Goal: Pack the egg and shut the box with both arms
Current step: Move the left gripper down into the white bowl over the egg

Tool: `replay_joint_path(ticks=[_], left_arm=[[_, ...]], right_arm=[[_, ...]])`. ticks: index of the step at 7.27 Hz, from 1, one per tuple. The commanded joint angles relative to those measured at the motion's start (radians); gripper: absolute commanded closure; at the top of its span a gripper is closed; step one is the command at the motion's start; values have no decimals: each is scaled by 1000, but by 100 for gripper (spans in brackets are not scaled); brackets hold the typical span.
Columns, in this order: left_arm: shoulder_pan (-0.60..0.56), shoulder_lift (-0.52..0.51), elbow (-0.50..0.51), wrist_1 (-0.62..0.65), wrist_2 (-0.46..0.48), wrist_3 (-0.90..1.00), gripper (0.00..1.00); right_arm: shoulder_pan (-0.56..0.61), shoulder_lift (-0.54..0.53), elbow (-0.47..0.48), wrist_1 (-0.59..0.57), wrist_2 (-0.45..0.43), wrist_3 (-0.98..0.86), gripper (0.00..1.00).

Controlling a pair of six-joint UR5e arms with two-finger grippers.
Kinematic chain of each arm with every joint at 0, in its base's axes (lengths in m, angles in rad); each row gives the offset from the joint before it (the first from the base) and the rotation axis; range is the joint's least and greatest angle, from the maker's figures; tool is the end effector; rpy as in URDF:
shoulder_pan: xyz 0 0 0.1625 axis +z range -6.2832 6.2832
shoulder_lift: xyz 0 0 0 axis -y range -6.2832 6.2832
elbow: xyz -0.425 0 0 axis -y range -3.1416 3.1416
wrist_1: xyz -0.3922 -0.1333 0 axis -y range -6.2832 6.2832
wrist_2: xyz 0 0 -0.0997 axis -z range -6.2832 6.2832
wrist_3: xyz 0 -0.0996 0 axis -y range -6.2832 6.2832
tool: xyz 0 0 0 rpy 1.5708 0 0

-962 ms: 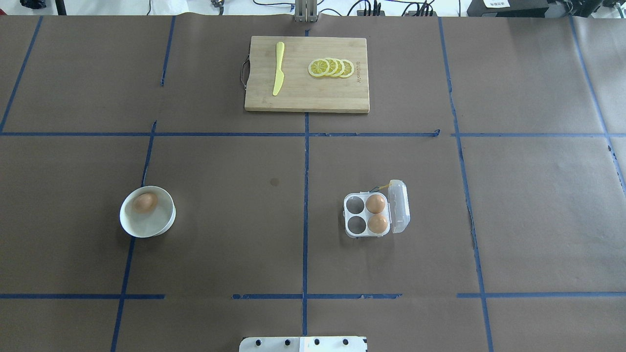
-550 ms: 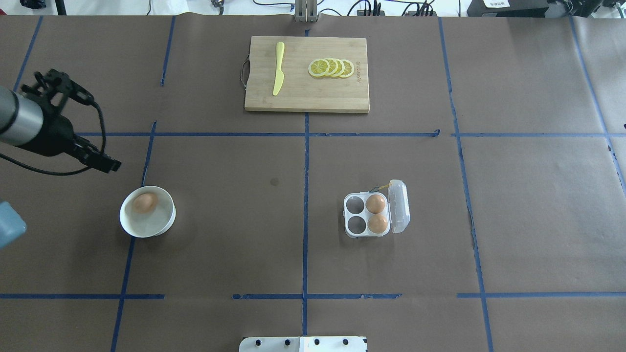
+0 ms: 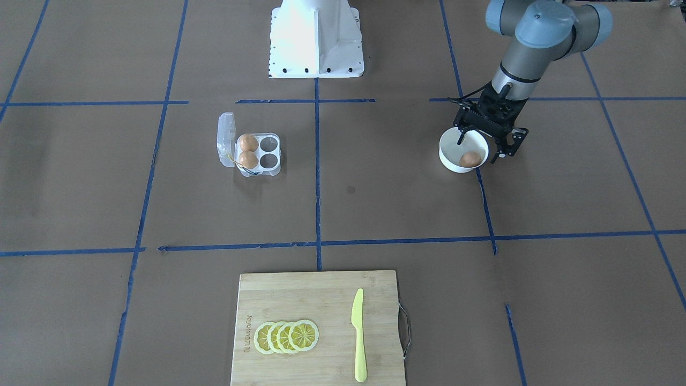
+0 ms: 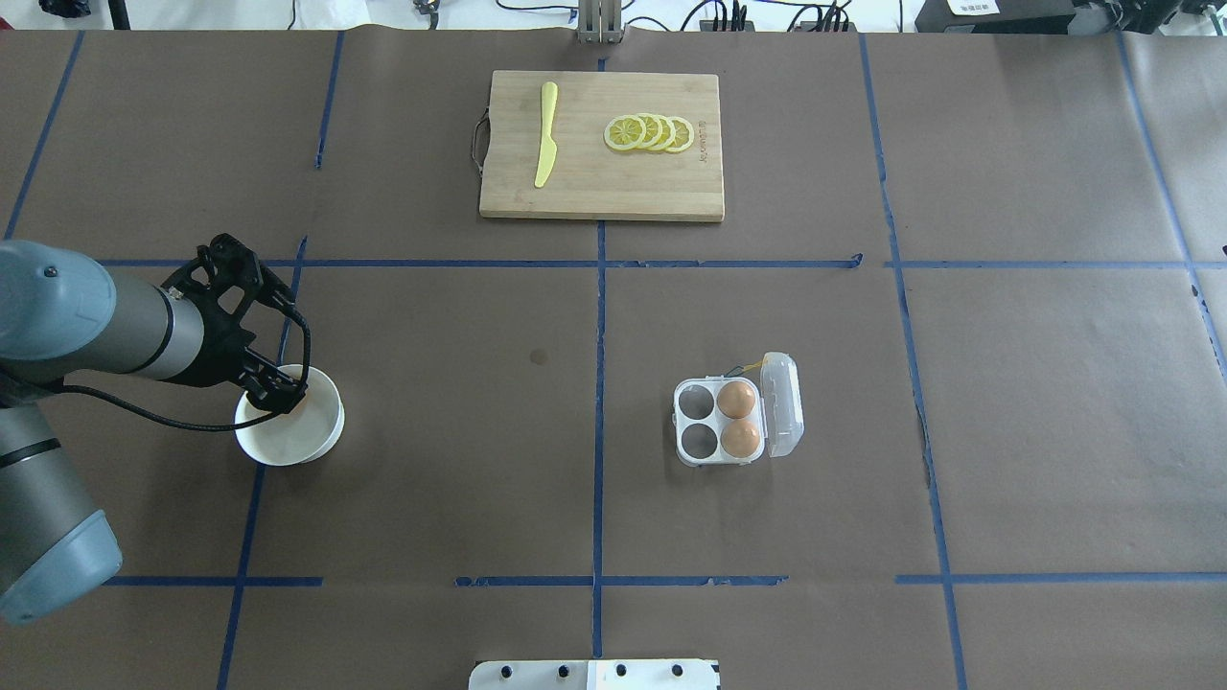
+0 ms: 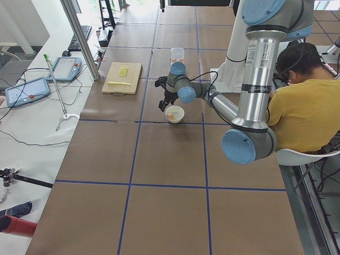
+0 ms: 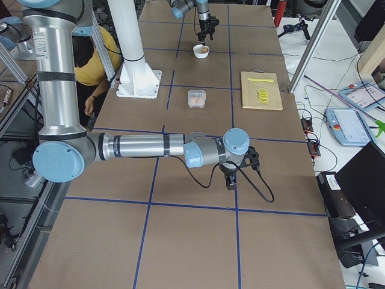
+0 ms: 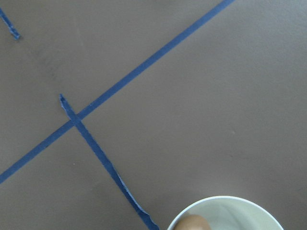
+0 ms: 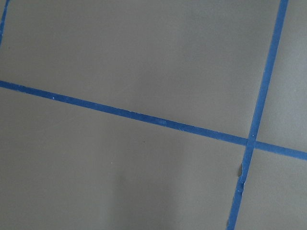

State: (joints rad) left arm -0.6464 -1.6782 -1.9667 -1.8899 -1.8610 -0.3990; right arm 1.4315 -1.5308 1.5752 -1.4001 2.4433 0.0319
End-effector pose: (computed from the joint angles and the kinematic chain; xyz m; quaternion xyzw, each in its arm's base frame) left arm 0.3575 -0.4010 0.3878 0.2306 0.3476 0.2914 0.8609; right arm -0.0157 -0.5228 0.6110 0.0610 -0.4269 -0.0937 0.8974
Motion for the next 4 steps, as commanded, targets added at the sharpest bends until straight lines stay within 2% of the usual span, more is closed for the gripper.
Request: replay_joint_path(ticks=[1, 4], left_arm=[[40, 3, 14, 11, 6, -1, 14], [50, -2, 28, 63, 6, 0, 22]], right_arm=[[-2, -2, -4, 1, -1, -1, 0], [-3, -3, -15, 1, -1, -3, 0]])
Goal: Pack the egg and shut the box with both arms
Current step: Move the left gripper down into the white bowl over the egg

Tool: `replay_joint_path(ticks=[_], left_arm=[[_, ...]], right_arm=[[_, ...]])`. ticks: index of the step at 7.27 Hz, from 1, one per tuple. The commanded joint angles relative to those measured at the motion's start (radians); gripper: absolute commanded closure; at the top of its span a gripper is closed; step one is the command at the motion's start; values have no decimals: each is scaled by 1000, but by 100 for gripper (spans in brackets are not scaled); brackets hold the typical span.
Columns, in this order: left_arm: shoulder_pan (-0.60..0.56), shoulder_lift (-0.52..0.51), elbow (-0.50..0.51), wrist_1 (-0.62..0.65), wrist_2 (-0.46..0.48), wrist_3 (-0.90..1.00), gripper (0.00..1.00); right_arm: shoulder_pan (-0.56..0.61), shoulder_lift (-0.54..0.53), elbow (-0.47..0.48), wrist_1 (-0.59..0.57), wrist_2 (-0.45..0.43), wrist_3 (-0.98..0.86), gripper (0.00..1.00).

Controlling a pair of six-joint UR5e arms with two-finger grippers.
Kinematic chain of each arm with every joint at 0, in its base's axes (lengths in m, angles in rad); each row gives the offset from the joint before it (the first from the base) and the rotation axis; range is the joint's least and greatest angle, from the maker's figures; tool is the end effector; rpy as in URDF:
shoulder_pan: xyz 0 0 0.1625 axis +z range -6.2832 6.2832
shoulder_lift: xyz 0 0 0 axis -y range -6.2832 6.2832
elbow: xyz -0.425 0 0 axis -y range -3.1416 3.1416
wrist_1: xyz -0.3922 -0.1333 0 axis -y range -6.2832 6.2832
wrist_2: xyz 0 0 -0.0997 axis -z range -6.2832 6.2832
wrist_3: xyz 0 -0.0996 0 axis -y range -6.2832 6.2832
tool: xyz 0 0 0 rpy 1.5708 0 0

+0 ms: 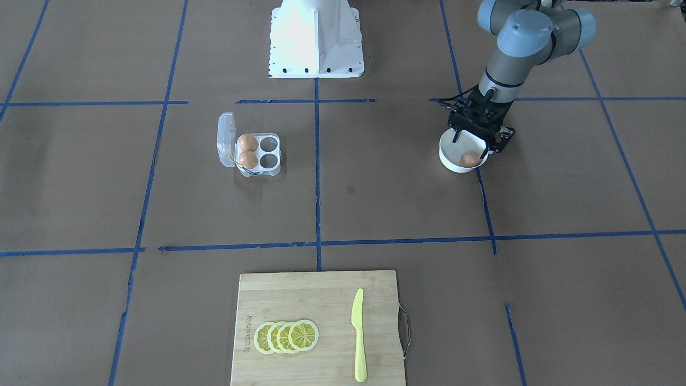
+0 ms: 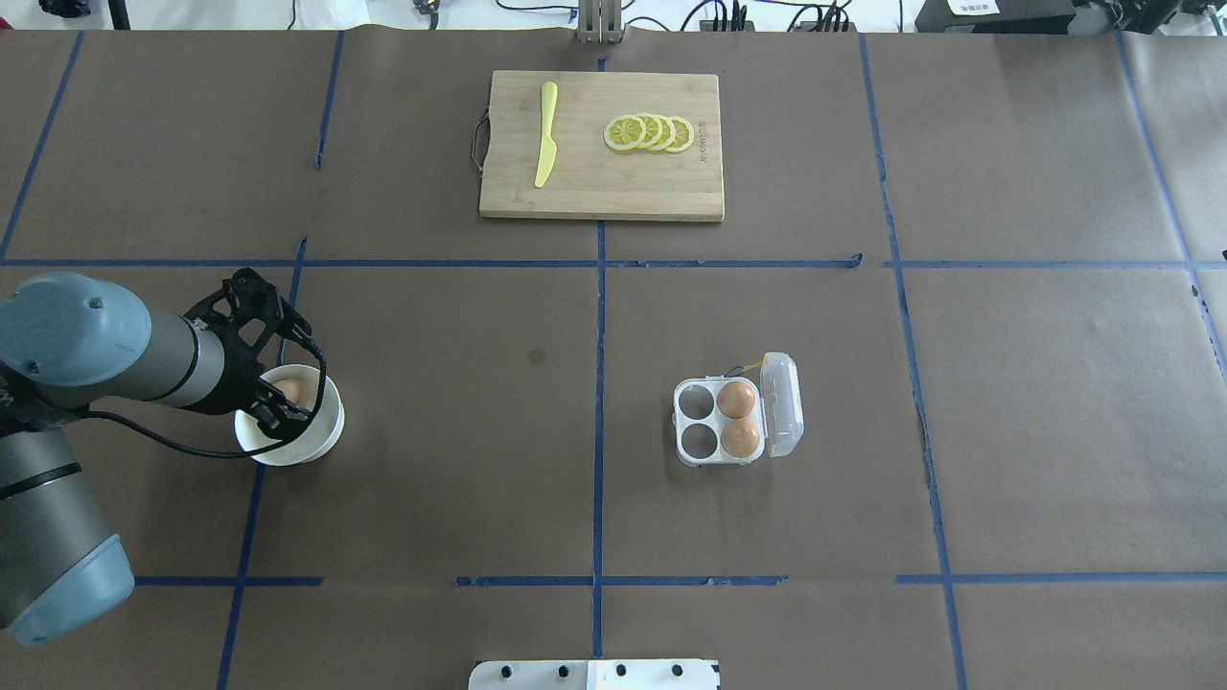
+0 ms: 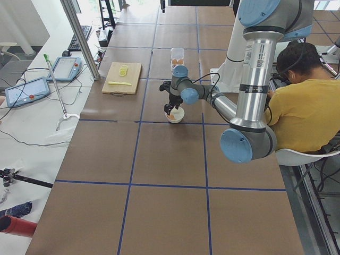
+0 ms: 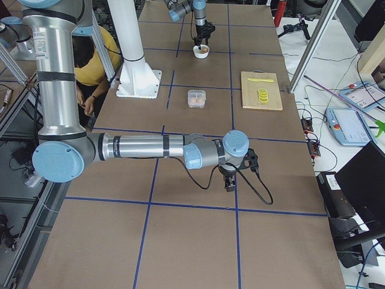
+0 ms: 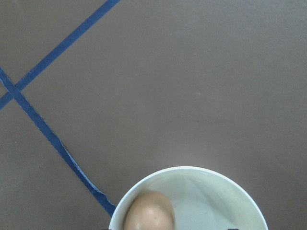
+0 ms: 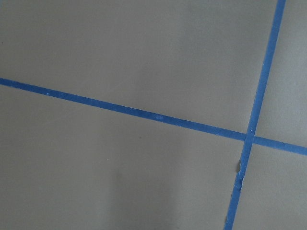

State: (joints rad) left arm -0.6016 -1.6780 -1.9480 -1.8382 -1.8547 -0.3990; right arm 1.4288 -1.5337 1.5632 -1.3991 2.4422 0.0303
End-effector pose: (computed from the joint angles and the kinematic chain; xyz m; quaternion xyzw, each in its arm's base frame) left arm 0.3779 -0.3872 0.4042 0.1985 0.3317 0.3088 0.8690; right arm -0.0168 -0.5212 0.6185 0.0546 -0.4262 -0.0927 0.8982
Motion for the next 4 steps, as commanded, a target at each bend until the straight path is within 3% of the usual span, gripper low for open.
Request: replay_joint_path(ticks=[1, 4], left_arm=[[9, -2, 11, 11, 0, 0, 22], [11, -22, 37, 11, 2, 0, 25]], right_arm=[[-1, 0, -5, 0, 0, -1, 0], [-1, 0, -8, 2, -2, -3, 0]])
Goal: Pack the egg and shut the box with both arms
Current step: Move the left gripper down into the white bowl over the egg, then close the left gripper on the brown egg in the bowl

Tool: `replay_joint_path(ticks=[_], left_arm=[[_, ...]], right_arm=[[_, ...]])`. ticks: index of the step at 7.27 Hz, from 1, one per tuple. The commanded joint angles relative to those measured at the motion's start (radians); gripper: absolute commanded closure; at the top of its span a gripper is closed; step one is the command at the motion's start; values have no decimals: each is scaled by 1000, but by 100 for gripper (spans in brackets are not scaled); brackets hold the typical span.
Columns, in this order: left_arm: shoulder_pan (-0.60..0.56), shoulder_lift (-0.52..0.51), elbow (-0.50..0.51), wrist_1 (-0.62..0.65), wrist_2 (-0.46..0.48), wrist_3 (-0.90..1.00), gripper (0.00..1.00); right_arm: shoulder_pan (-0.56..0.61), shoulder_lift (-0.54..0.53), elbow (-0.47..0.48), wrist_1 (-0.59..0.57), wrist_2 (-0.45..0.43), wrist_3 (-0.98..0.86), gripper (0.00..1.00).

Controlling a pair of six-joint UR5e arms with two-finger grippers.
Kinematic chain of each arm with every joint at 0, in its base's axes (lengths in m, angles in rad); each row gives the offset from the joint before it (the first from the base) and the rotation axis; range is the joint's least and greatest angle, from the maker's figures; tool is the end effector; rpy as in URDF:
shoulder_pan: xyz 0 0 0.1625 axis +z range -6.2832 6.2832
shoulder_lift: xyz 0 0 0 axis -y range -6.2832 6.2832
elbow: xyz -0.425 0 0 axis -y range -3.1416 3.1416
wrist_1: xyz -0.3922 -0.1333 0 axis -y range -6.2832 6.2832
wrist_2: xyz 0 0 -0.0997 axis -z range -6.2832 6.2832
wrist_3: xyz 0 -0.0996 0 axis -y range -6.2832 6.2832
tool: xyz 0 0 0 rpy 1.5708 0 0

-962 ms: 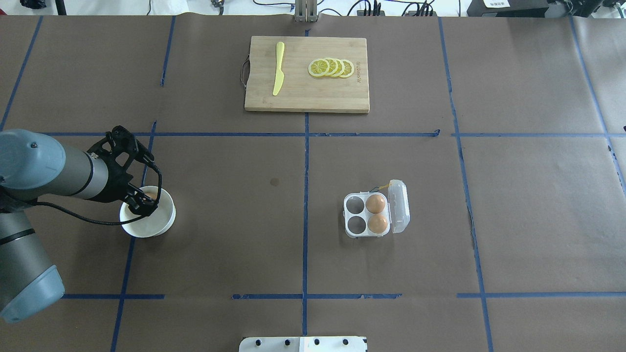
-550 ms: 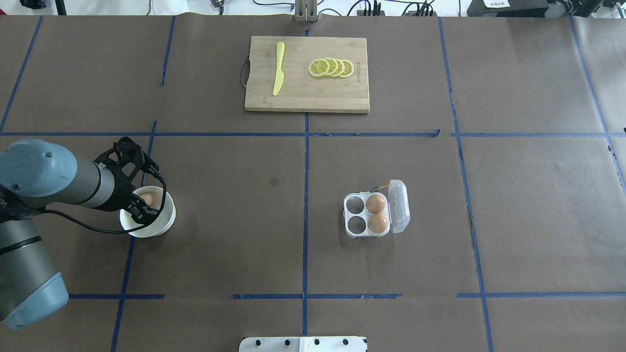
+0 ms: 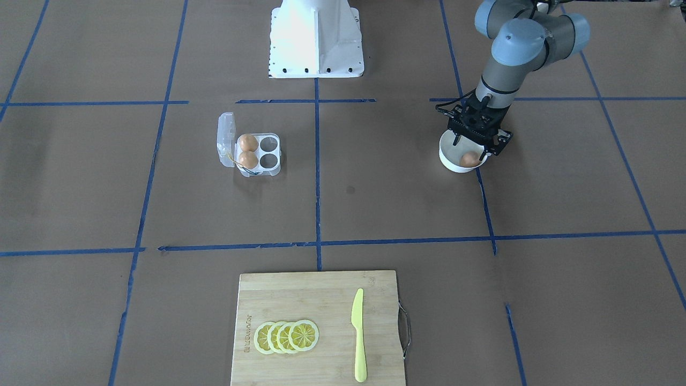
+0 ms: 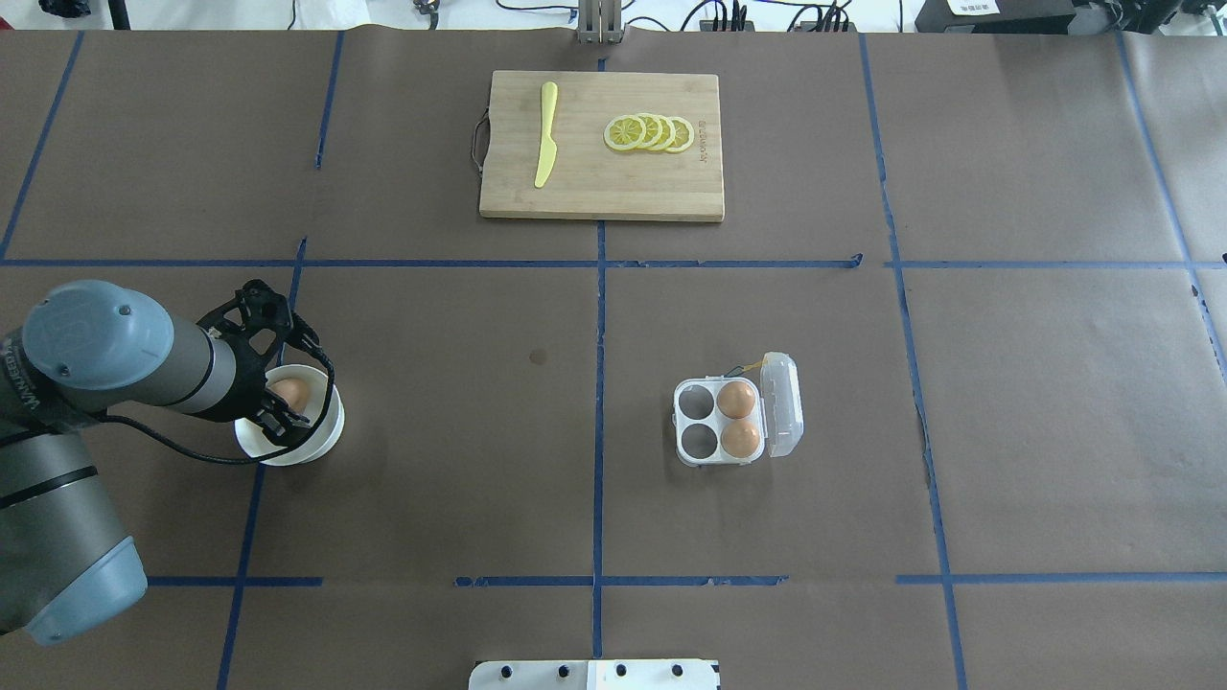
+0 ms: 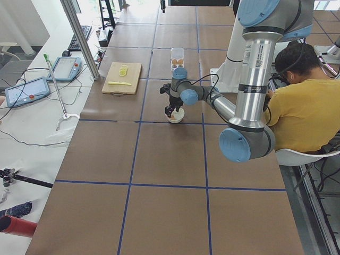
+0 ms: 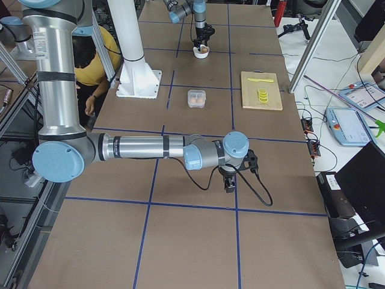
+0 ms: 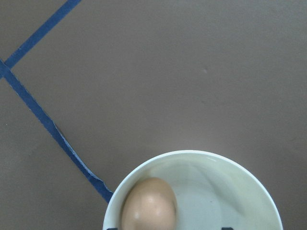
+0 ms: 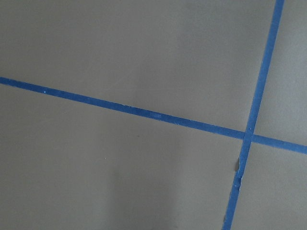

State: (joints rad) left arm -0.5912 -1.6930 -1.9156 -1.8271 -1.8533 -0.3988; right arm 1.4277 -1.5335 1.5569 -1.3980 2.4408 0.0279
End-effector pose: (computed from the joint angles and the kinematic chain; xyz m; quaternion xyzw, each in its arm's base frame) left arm 0.3896 -0.3886 0.4135 0.1866 0.3244 0.3129 0.8730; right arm -0.0173 -0.5211 0.6216 0.0527 -0.4254 -0.0932 0.8986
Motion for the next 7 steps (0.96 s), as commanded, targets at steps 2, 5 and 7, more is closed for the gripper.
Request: replay_joint_path(ticks=[2, 5, 7], left_arm=[[4, -7, 6, 0, 0, 0, 27], [5, -28, 32, 0, 0, 0, 28], [5, -34, 40, 0, 0, 2, 28]], right_arm=[[0, 1, -1, 1, 0, 0, 0], [0, 1, -1, 1, 0, 0, 0], [0, -1, -1, 1, 0, 0, 0]])
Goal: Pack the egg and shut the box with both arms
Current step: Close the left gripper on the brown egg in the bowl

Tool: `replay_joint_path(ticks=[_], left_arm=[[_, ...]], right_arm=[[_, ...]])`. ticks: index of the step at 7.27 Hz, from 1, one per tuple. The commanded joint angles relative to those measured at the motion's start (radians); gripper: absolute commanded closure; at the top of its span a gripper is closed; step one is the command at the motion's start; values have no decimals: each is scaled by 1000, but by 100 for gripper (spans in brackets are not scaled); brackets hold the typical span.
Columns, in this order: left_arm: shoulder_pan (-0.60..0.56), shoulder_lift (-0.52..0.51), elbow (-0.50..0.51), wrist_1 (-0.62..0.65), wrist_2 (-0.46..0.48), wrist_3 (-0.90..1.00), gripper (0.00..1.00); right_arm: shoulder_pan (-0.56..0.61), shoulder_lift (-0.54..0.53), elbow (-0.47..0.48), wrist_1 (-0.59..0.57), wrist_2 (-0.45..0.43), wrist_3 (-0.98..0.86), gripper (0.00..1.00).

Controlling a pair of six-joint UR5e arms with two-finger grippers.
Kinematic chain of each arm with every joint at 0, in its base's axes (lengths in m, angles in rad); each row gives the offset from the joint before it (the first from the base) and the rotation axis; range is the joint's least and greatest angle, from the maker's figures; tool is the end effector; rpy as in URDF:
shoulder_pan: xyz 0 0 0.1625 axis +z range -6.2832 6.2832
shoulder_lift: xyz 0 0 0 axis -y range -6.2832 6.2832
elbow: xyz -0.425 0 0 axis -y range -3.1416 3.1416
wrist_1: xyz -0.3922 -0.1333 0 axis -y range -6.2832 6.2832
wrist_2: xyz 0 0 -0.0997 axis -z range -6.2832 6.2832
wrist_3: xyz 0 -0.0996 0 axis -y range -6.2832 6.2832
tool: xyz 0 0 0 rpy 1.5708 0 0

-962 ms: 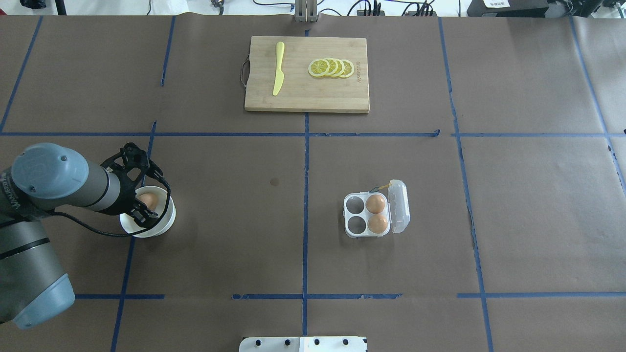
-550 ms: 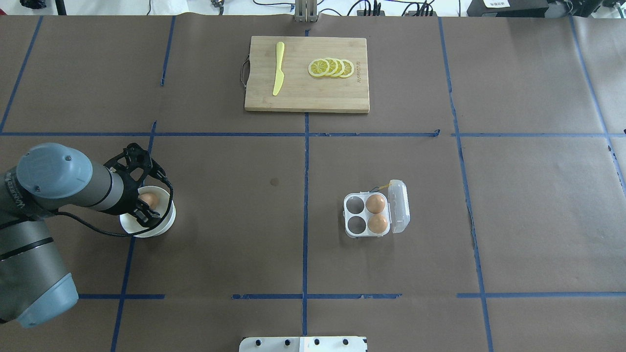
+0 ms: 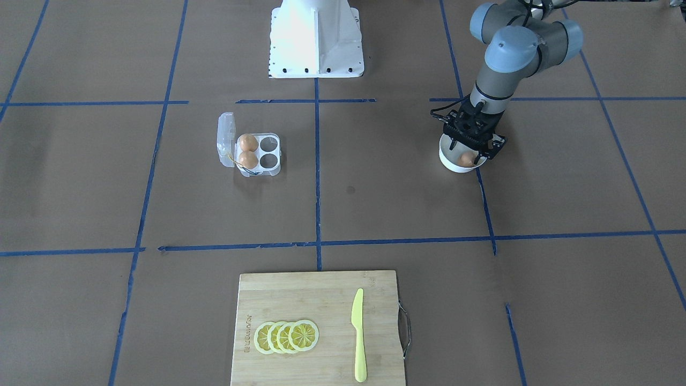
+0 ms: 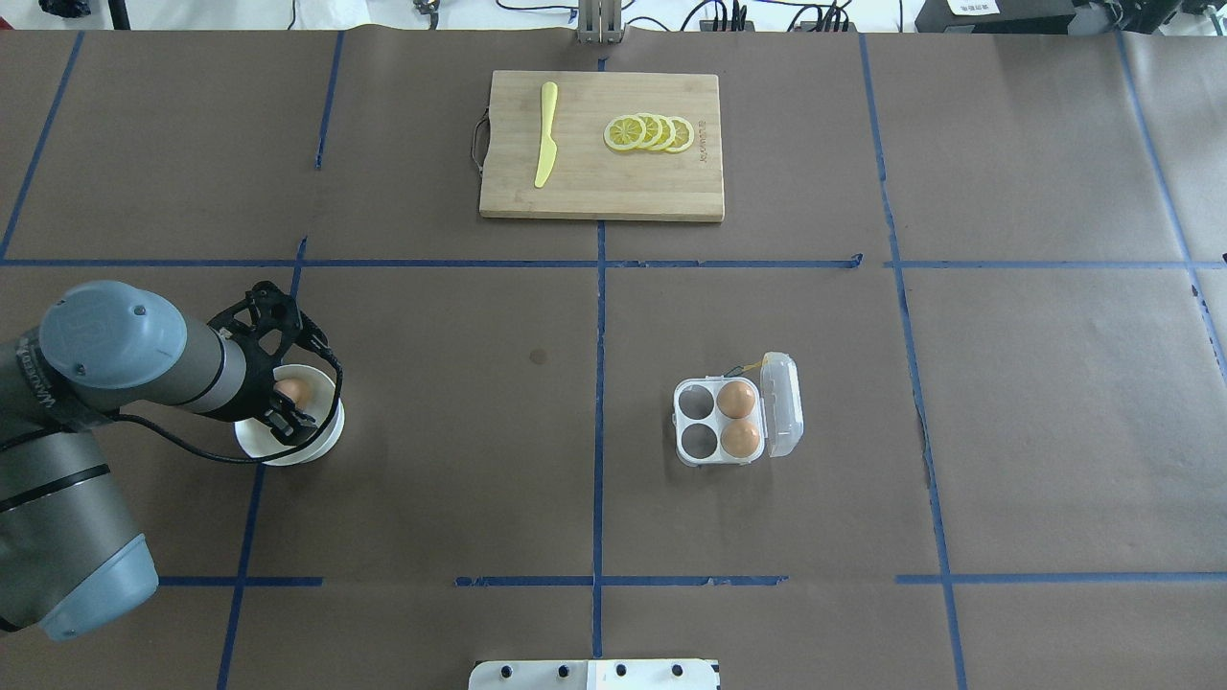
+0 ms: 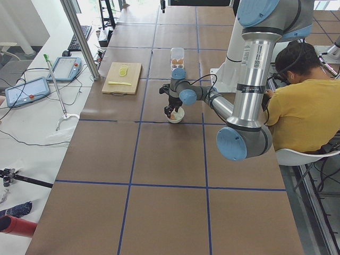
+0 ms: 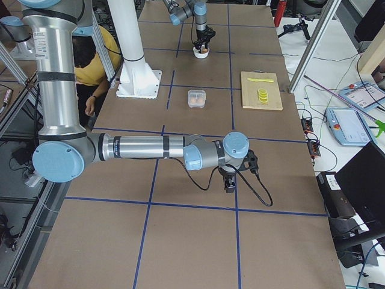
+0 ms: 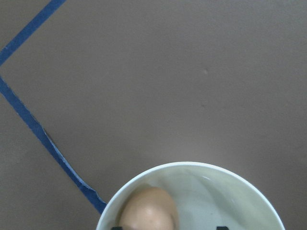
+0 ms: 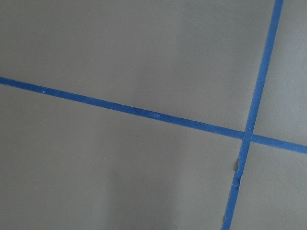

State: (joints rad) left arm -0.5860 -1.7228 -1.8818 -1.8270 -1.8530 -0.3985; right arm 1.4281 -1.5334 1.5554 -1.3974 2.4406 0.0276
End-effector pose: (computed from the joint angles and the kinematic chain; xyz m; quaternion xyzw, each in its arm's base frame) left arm 0.4026 -0.3939 0.4137 0.1844 0.3236 0.3152 0.8729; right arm -0.0171 -0.5211 0.6222 0.0525 -0.4253 -0.0929 0.8987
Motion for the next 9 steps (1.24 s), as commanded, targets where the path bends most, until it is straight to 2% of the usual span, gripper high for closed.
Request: replay_joint_path(ticks=[1, 6, 7, 8, 9], left_arm=[[0, -3, 6, 0, 0, 1, 28], [0, -3, 24, -2, 0, 1, 30], [-1, -3, 23, 0, 0, 1, 50], [-3, -1, 21, 0, 0, 1, 63], [-8, -1, 15, 0, 0, 1, 90]], right_arm=[[0, 1, 0, -2, 0, 0, 0], [0, -1, 0, 0, 0, 0, 0], [0, -1, 2, 0, 0, 2, 0], [0, -5, 2, 0, 0, 2, 0], [0, -7, 3, 0, 2, 2, 0]])
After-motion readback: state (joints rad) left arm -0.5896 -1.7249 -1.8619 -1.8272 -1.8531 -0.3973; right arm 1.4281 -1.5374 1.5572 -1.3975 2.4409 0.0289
